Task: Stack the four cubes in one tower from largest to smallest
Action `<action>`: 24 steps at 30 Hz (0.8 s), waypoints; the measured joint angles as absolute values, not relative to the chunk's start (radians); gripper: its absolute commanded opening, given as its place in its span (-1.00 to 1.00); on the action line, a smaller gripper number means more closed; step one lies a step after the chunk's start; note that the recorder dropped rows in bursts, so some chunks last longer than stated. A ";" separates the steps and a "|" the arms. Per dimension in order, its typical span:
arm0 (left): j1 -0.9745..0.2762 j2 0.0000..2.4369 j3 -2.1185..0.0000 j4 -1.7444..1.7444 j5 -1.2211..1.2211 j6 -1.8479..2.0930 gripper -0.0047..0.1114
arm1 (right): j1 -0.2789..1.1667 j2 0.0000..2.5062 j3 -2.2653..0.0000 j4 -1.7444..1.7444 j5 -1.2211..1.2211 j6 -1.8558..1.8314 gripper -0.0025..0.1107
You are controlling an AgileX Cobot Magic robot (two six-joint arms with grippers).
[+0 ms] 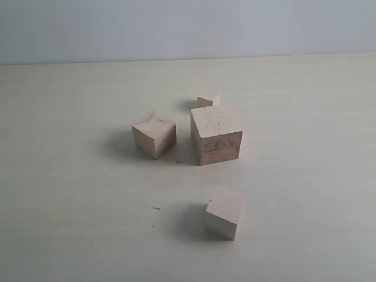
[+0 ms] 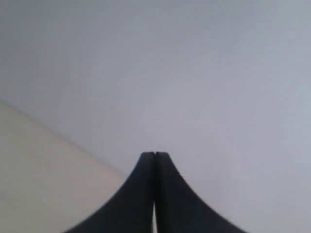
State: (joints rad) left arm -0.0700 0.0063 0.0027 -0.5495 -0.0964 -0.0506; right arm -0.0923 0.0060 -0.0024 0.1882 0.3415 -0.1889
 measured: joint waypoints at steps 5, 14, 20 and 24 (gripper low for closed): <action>-0.070 0.013 -0.024 -0.566 -0.537 -0.070 -0.92 | -0.092 0.006 -0.002 0.188 0.342 -0.189 -0.96; -0.070 0.517 -0.437 -0.350 -0.780 -0.041 -0.92 | -0.092 0.006 -0.002 0.188 0.342 -0.189 -0.96; -0.070 1.112 -0.719 0.474 -0.645 -0.492 -0.92 | -0.092 0.006 -0.002 0.188 0.342 -0.189 -0.96; -0.068 1.455 -0.763 1.139 -0.371 -1.145 -0.92 | -0.092 0.006 -0.002 0.188 0.342 -0.189 -0.96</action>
